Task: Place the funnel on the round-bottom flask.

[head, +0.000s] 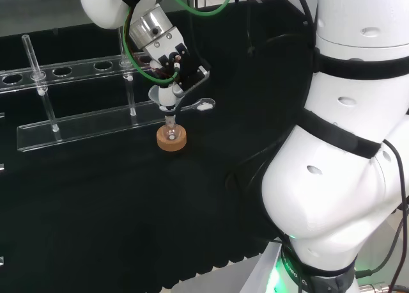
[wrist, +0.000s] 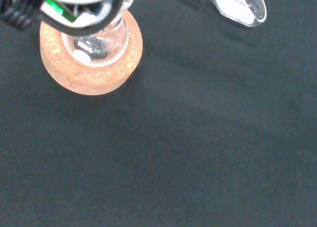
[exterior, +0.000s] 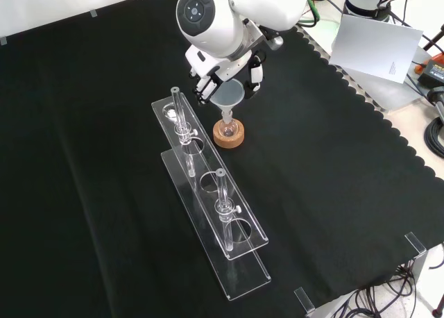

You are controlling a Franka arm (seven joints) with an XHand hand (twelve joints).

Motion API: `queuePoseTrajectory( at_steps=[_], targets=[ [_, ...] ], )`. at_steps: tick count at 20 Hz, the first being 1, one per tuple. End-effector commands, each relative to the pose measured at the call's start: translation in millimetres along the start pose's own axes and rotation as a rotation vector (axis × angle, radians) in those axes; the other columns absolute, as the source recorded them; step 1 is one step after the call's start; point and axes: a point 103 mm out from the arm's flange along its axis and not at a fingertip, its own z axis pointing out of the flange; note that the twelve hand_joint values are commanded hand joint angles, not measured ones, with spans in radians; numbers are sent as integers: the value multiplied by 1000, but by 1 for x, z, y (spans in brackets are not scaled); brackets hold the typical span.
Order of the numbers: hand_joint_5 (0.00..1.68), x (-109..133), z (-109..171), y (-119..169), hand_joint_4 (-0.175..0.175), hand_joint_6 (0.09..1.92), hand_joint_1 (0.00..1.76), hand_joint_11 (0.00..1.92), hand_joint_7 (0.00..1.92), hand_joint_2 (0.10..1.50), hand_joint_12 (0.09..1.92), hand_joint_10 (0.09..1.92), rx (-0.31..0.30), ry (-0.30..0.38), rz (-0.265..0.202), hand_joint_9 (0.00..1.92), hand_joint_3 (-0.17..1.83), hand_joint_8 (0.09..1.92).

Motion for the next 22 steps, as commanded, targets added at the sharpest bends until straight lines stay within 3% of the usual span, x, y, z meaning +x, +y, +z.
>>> queuePoseTrajectory(
  at_steps=[1,5,11,22],
  targets=[
    [598,-2,1,-1,-21,834,879,545,550,793,1268,487,3,10,-5,883,715,714],
    [498,-2,2,-3,-35,767,849,505,479,733,1287,533,24,7,-18,798,731,743],
    [371,0,2,-5,-41,476,832,435,390,671,1319,606,20,1,-20,687,722,766],
    [349,-3,7,-4,-46,273,824,396,294,656,1334,629,15,26,-32,617,704,763]
  ],
)
